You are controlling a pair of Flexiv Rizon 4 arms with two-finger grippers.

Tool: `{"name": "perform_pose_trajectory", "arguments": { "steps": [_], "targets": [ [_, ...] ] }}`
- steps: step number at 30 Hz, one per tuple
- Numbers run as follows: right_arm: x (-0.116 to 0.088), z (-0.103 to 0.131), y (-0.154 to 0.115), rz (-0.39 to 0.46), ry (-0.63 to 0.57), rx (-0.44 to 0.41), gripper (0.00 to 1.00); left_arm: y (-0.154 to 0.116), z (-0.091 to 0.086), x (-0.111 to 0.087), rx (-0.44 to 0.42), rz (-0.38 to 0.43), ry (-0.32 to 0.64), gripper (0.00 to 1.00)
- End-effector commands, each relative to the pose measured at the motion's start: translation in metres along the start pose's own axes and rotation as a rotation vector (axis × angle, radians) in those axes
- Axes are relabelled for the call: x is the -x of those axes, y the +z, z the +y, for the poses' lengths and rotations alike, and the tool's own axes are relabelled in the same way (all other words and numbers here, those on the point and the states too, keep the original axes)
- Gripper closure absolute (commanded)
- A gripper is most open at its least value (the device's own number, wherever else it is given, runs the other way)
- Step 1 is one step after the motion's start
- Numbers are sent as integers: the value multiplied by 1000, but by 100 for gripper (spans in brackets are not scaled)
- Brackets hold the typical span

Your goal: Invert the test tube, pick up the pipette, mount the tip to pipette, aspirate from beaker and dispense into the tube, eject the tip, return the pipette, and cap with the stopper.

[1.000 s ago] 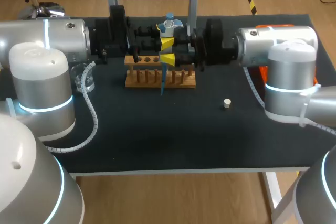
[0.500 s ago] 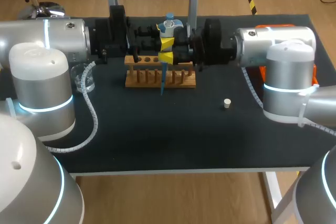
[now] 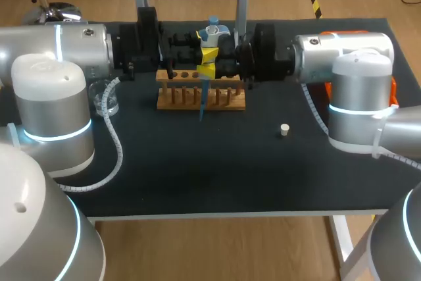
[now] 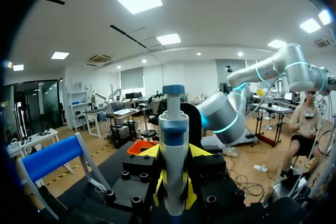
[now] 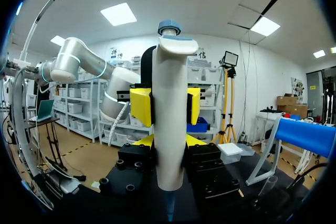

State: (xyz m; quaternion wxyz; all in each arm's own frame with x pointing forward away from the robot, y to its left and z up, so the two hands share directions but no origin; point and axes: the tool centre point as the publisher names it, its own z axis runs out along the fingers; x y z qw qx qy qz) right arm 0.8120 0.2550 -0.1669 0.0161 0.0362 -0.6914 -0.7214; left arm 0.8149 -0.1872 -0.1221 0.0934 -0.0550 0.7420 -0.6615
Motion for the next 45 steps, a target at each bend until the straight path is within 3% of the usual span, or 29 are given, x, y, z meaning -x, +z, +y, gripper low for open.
{"name": "perform_pose_trajectory", "arguments": {
  "steps": [1, 15, 16, 17, 29, 36, 45],
  "targets": [
    [-1, -1, -1, -2, 0, -1, 100, 1, 0, 0, -2, -4, 2, 100],
    [-1, 0, -6, -5, -4, -5, 100, 1, 0, 0, -2, -4, 2, 100],
    [-1, 0, -6, -3, -3, -5, 100, 1, 0, 0, -2, -4, 2, 58],
    [-1, 0, -6, -2, -3, -5, 100, 1, 0, 0, -2, -4, 2, 0],
    [9, 1, -40, -4, -5, -24, 100, 1, 0, 0, -2, -4, 2, 0],
    [20, 14, -86, -9, -17, -11, 100, 1, 0, 0, -2, -4, 2, 0],
    [27, 37, -146, -69, -88, -72, 100, 1, 0, 0, -2, -4, 2, 0]
  ]
}}
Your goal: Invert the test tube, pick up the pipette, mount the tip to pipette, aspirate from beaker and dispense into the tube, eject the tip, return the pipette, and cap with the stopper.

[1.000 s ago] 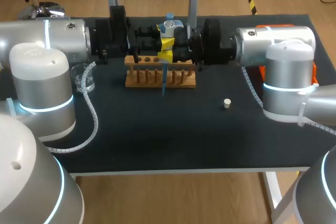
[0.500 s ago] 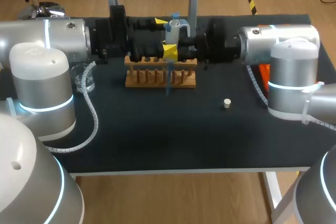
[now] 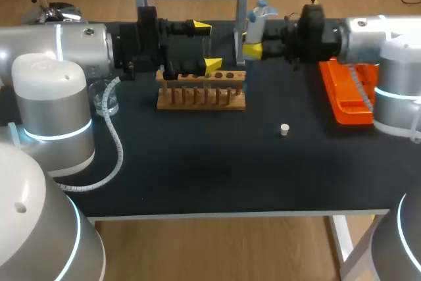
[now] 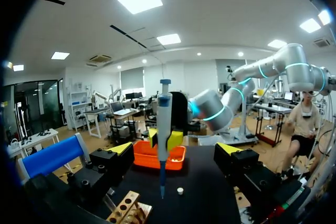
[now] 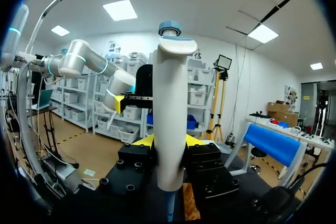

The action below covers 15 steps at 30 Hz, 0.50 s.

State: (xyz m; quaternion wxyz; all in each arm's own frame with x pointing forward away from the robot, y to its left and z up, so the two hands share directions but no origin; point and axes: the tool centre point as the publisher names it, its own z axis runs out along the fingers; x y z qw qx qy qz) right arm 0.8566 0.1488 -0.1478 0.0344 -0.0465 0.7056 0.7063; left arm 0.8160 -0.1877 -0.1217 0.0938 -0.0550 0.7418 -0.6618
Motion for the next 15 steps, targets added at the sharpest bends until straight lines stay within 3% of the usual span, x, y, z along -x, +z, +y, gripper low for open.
{"name": "perform_pose_trajectory", "arguments": {
  "steps": [1, 7, 15],
  "targets": [
    [-7, 15, -44, -16, -3, -27, 100, 0, 0, -1, -1, -3, 1, 0],
    [-6, 19, -69, -32, 5, -12, 100, 0, 0, -1, -1, -3, 1, 0],
    [-6, 19, -69, -32, 5, -12, 100, 0, 0, -1, -1, -3, 1, 0]
  ]
}}
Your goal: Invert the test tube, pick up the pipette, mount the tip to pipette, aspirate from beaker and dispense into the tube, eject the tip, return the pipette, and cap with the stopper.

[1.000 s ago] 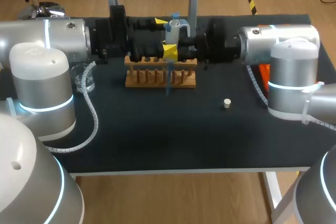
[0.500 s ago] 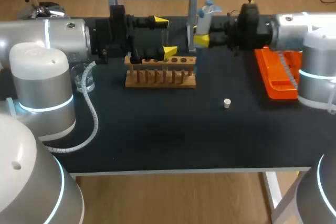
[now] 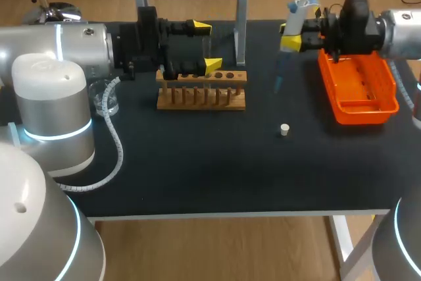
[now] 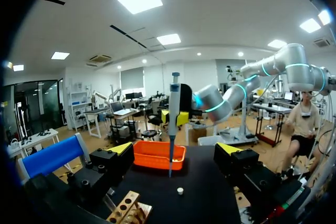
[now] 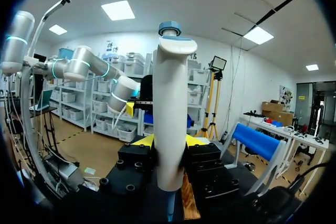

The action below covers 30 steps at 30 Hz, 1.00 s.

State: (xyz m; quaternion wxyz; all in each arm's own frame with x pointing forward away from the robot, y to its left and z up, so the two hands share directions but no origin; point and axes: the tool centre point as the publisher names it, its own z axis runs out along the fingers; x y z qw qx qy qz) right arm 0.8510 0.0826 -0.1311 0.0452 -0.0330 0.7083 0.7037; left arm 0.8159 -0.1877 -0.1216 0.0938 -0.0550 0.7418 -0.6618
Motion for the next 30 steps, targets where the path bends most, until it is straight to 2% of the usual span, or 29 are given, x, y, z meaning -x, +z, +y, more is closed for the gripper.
{"name": "perform_pose_trajectory", "arguments": {
  "steps": [1, 19, 30],
  "targets": [
    [-1, 1, -3, 2, 1, -3, 100, 0, 0, -1, -1, -3, 1, 0],
    [-1, 1, -3, 2, 1, -3, 100, 0, 0, -1, -1, -3, 1, 0],
    [11, 9, -64, 10, 36, -7, 100, 0, 0, -1, -1, -3, 1, 0]
  ]
}}
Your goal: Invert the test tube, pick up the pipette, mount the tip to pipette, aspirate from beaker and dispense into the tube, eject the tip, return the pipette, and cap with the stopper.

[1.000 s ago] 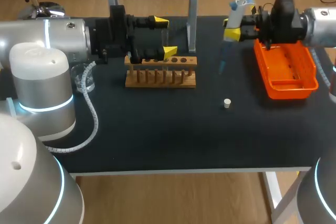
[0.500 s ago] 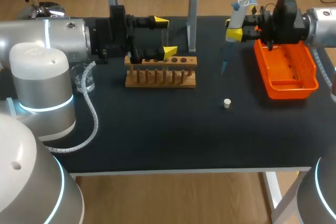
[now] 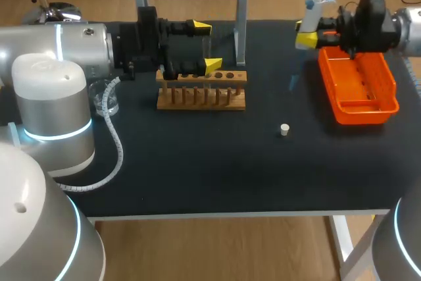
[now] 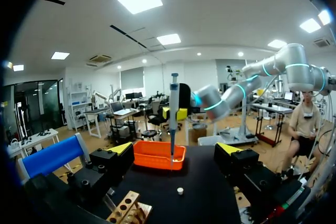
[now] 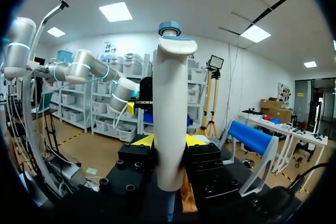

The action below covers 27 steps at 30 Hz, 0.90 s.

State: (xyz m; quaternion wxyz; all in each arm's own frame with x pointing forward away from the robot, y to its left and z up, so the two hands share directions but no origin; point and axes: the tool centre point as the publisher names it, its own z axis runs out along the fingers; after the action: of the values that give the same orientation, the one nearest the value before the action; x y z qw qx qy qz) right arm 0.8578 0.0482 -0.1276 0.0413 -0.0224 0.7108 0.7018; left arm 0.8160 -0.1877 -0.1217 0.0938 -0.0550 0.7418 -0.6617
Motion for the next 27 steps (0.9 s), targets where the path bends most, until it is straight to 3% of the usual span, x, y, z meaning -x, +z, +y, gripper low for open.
{"name": "perform_pose_trajectory", "arguments": {
  "steps": [1, 16, 27],
  "targets": [
    [5, 8, -38, 18, 18, 1, 100, 0, 0, -1, -2, -3, 1, 0],
    [53, 9, -141, -10, 66, 41, 100, 0, 0, -1, -2, -3, 1, 0],
    [81, 0, -183, 21, 34, 27, 100, 0, 0, -1, -2, -3, 1, 0]
  ]
}}
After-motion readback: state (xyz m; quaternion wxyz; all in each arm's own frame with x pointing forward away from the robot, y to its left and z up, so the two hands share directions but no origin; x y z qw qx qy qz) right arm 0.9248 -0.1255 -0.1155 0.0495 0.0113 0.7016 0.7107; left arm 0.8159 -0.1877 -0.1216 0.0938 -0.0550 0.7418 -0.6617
